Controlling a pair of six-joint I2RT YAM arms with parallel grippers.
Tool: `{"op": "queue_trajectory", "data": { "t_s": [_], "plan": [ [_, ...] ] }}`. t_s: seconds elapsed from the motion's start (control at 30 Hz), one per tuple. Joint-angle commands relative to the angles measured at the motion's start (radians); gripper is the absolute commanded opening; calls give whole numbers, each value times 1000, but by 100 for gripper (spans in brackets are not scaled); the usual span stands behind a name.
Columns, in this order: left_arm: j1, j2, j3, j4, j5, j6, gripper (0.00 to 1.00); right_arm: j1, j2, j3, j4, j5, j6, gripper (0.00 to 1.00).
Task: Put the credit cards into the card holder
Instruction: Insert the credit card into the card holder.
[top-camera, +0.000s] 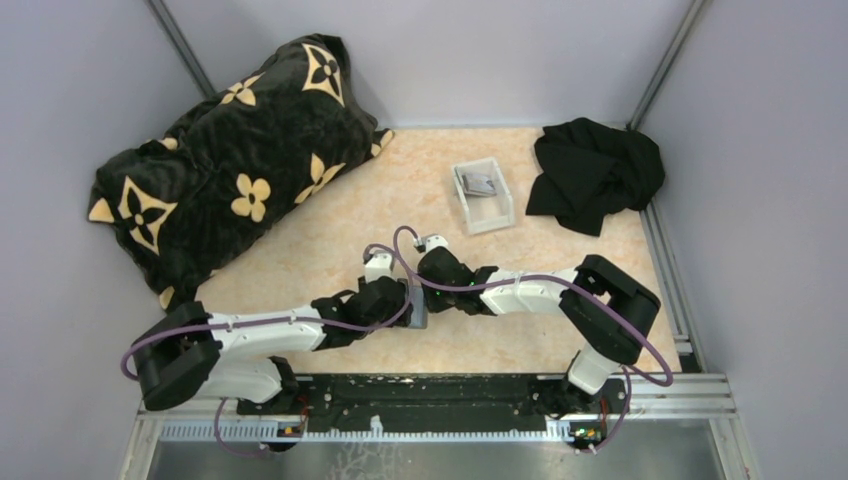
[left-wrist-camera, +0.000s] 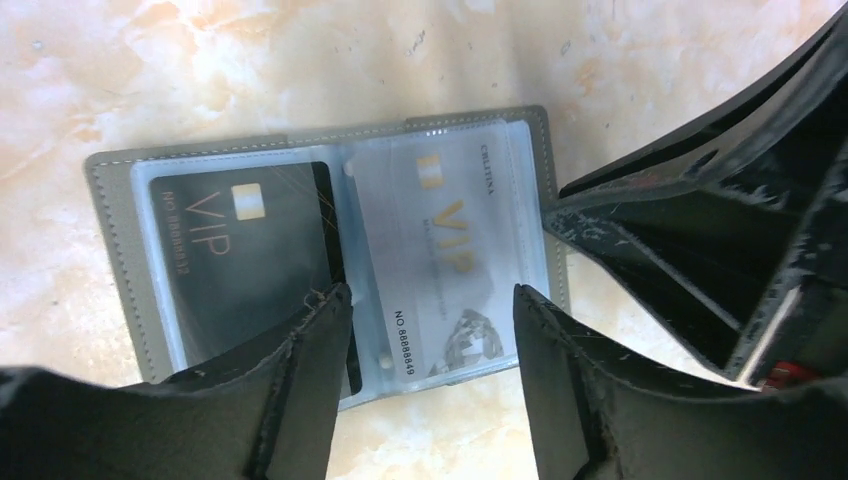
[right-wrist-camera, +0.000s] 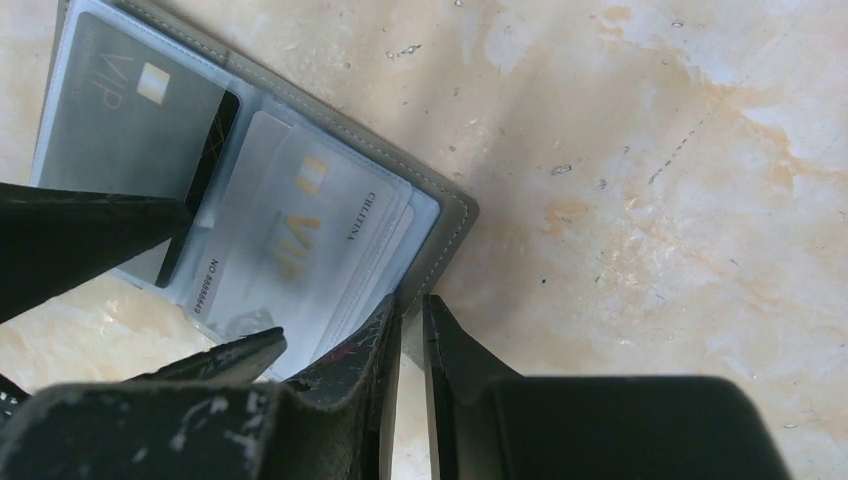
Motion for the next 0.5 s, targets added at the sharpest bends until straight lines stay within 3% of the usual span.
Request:
{"op": "queue_trajectory", "data": {
  "t_s": [0.0,0.13,0.47],
  "plan": [
    [-4,-91,19,-52,-91,-42,72,12,-3,-1,30,4,7,15],
    [-3,-164,16,-127,-189,-91,79,12,-3,10,23,5,-1,15],
    [10,-180,-30,-209,-258,-193,80,12,10,22,27,-3,-10,15]
  ]
}}
